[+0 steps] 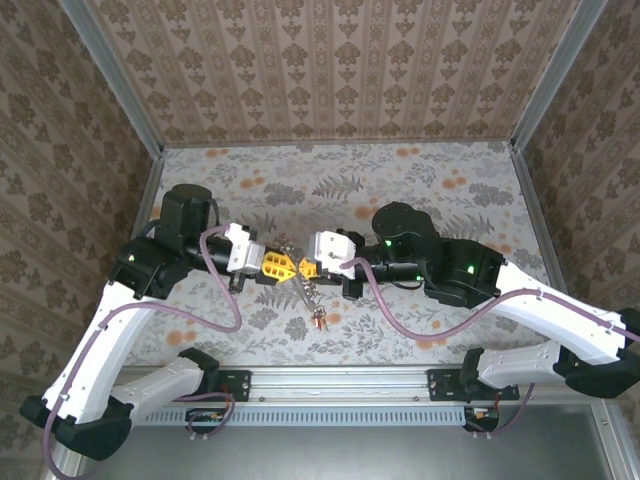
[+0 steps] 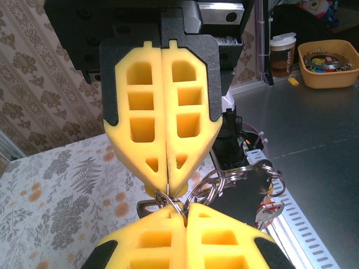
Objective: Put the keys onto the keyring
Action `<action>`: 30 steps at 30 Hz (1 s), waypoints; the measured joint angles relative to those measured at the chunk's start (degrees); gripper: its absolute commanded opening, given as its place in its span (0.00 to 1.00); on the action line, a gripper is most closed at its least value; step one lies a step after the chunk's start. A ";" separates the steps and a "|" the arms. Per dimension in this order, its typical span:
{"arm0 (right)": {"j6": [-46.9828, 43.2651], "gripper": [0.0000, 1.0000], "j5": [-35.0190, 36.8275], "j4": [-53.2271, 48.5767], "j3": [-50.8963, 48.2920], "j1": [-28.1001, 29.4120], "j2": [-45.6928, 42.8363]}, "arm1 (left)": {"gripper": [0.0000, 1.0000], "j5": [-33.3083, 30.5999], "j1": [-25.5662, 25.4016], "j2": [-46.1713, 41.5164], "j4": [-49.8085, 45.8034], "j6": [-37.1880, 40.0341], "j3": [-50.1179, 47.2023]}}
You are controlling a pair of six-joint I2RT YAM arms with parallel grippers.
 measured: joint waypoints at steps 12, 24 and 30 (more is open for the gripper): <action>-6.03 0.00 8.22 0.02 -0.26 3.91 -0.22 | 0.00 -0.72 -0.31 0.07 -1.01 0.02 0.11; -6.51 0.00 8.66 2.12 -2.47 4.02 -1.57 | 0.00 -0.59 -0.44 0.17 -0.85 0.02 0.11; -6.54 0.00 8.66 3.50 -3.76 4.24 -2.80 | 0.00 0.09 -0.68 0.15 -0.15 0.00 0.11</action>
